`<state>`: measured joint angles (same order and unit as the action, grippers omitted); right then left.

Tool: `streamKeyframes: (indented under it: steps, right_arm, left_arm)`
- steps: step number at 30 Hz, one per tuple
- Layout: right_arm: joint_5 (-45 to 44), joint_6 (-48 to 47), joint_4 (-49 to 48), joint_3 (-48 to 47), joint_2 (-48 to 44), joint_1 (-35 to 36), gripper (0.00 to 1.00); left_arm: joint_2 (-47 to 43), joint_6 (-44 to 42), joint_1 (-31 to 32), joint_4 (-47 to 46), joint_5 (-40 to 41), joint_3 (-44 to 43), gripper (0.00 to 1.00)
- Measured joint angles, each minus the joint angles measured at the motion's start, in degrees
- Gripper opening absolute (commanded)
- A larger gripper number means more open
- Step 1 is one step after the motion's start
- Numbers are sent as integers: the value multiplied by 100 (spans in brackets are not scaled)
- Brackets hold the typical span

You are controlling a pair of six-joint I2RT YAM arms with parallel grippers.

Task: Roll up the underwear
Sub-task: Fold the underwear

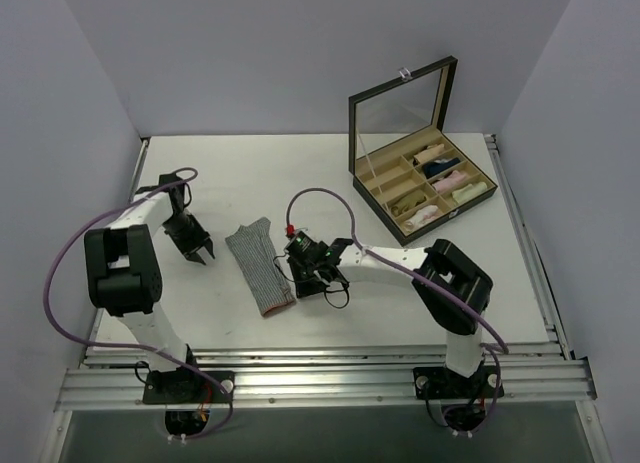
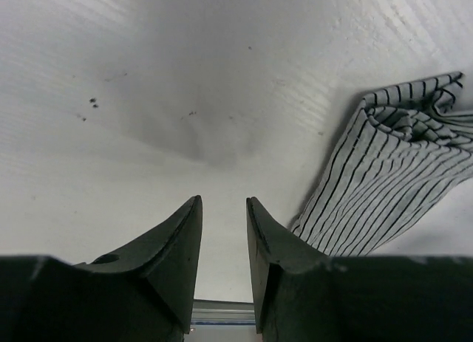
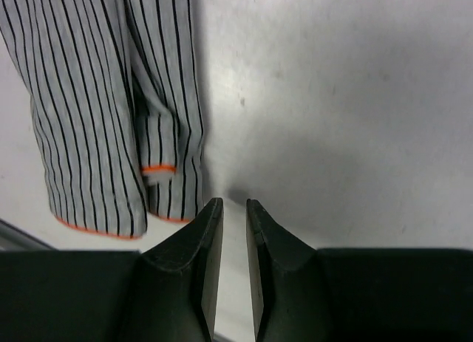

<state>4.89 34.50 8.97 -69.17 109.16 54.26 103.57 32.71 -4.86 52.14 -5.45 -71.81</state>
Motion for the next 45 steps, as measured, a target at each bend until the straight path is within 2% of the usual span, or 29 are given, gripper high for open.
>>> streamKeyframes:
  steps: [4, 8, 16, 21, 24, 28, 33, 36, 45]
  right_arm:
    - [-94, 413, 61, 538, -544, 184, 16]
    - [-356, 564, 203, 649, -907, 96, 17]
    - [-468, 369, 208, 304, -1141, -42, 17]
    - [-271, 214, 20, 271, -1189, -138, 17]
    - [-87, 118, -81, 264, -1178, -219, 17]
    - [188, -7, -249, 0, -911, -264, 18]
    - [621, -15, -748, -442, -308, -282, 18]
    - [885, 105, -1137, -415, -72, -278, 17]
    - [1226, 636, -2433, 984, 11, -240, 16]
  left_arm:
    - [435, -37, 59, -221, -308, -101, 36]
    - [826, -50, 249, -450, -859, -256, 35]
    - [1547, -66, 1325, -914, -1624, -1174, 35]
    - [2094, -42, 1967, -953, -1779, -2041, 36]
    - [2096, -11, 2138, -960, -1744, -2153, 41]
    - [1698, 20, 1845, -944, -1593, -1696, 42]
    - [431, -31, 839, -859, -1438, -437, 45]
    - [-258, -42, 483, -887, -1565, 284, 47]
    - [-881, 164, 664, -1480, -2647, 2203, 50]
